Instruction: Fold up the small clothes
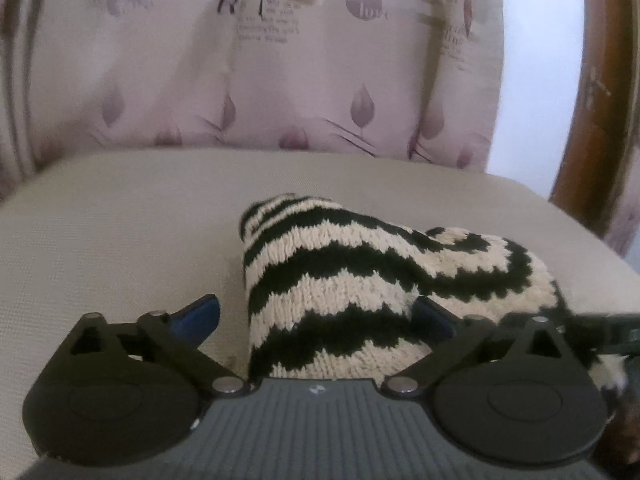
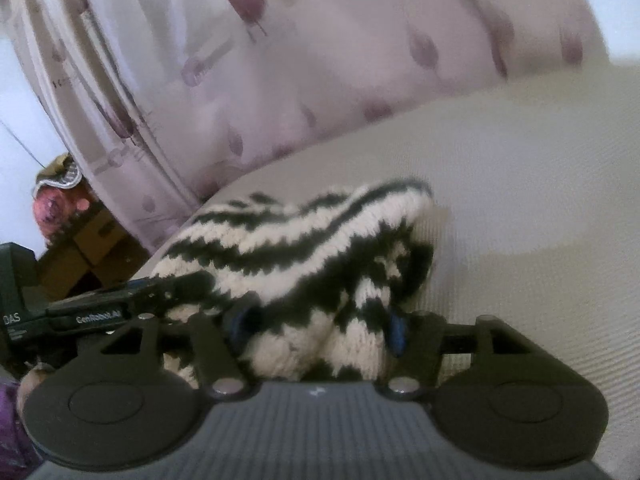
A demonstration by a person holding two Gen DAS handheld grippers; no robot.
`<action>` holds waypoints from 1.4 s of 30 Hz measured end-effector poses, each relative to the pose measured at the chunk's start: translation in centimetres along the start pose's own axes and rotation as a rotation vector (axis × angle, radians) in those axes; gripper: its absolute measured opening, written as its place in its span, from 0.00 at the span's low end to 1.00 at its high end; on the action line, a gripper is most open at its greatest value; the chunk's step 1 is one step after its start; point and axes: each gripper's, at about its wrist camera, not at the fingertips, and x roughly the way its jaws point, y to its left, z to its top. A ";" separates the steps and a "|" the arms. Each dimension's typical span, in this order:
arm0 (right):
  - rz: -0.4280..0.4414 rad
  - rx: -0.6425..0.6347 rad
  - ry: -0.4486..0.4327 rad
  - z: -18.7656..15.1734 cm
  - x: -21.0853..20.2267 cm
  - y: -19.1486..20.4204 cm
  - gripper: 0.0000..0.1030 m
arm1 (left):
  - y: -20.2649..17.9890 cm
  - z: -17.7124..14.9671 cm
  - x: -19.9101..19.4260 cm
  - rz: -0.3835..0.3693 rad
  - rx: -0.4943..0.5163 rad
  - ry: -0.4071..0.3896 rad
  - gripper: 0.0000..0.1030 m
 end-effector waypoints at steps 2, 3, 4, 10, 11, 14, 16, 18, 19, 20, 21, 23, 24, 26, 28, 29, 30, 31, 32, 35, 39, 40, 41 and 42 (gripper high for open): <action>-0.045 -0.058 -0.053 -0.2 -1.3 1.2 0.67 | -0.4 0.0 -0.7 0.032 0.013 -0.020 1.00; -0.062 -0.080 -0.083 -0.3 -2.0 1.8 0.72 | -0.5 0.0 -1.1 0.046 0.016 -0.031 1.00; -0.073 -0.096 -0.118 -0.5 -2.8 2.3 0.76 | -0.6 0.1 -1.5 0.059 0.017 -0.043 1.00; -0.148 -0.196 -0.332 -2.2 -6.8 5.7 0.94 | -1.8 0.1 -4.3 0.136 0.008 -0.141 1.00; -0.171 -0.215 -0.366 -2.6 -7.2 6.4 0.96 | -2.1 0.1 -4.8 0.169 0.019 -0.174 1.00; -0.246 -0.278 -0.443 -3.8 -8.5 7.9 1.00 | -3.7 0.0 -6.9 0.236 0.071 -0.253 1.00; -0.272 -0.300 -0.473 -4.3 -9.1 8.6 1.00 | -4.4 0.3 -8.0 0.240 0.061 -0.270 1.00; -0.304 -0.299 -0.489 -4.8 -9.7 8.9 1.00 | -4.9 0.7 -8.9 0.253 0.048 -0.274 1.00; -0.317 -0.293 -0.490 -4.9 -10.0 9.0 1.00 | -5.2 0.8 -9.4 0.270 0.034 -0.273 1.00; -0.323 -0.290 -0.490 -5.0 -10.2 9.1 1.00 | -5.3 1.1 -9.7 0.279 0.010 -0.275 1.00; -0.326 -0.284 -0.487 -5.1 -10.4 9.1 1.00 | -5.2 1.2 -10.1 0.273 -0.014 -0.281 1.00; -0.331 -0.275 -0.483 -5.1 -10.9 9.1 1.00 | -5.1 1.2 -11.3 0.254 -0.048 -0.308 1.00; -0.333 -0.275 -0.482 -5.1 -11.1 9.2 1.00 | -5.1 1.3 -11.7 0.254 -0.065 -0.310 1.00; -0.341 -0.282 -0.485 -5.1 -11.5 9.6 1.00 | -5.4 1.5 -12.4 0.254 -0.073 -0.304 1.00; -0.340 -0.288 -0.495 -5.2 -11.9 9.9 1.00 | -5.7 1.5 -13.2 0.251 -0.058 -0.321 1.00; -0.340 -0.291 -0.495 -5.3 -12.0 10.1 1.00 | -5.9 1.5 -13.5 0.246 -0.050 -0.325 1.00; -0.347 -0.293 -0.489 -5.3 -12.0 10.3 1.00 | -6.0 1.6 -13.7 0.232 -0.048 -0.319 1.00; -0.350 -0.292 -0.484 -5.3 -12.1 10.3 1.00 | -6.0 1.7 -13.8 0.213 -0.052 -0.305 1.00; -0.347 -0.291 -0.482 -5.4 -12.1 10.4 1.00 | -6.0 1.8 -13.9 0.195 -0.059 -0.288 1.00; -0.349 -0.295 -0.479 -5.5 -12.2 10.5 1.00 | -5.9 1.6 -14.3 0.187 -0.081 -0.291 1.00; -0.337 -0.287 -0.466 -5.6 -12.3 10.5 1.00 | -5.6 1.5 -14.1 0.188 -0.095 -0.265 1.00; -0.338 -0.287 -0.466 -5.6 -12.3 10.5 1.00 | -5.5 1.5 -14.0 0.188 -0.096 -0.261 1.00; -0.339 -0.287 -0.464 -5.6 -12.3 10.5 1.00 | -5.4 1.4 -14.0 0.189 -0.097 -0.257 1.00; -0.338 -0.287 -0.462 -5.6 -12.3 10.6 1.00 | -5.4 1.3 -14.0 0.191 -0.097 -0.254 1.00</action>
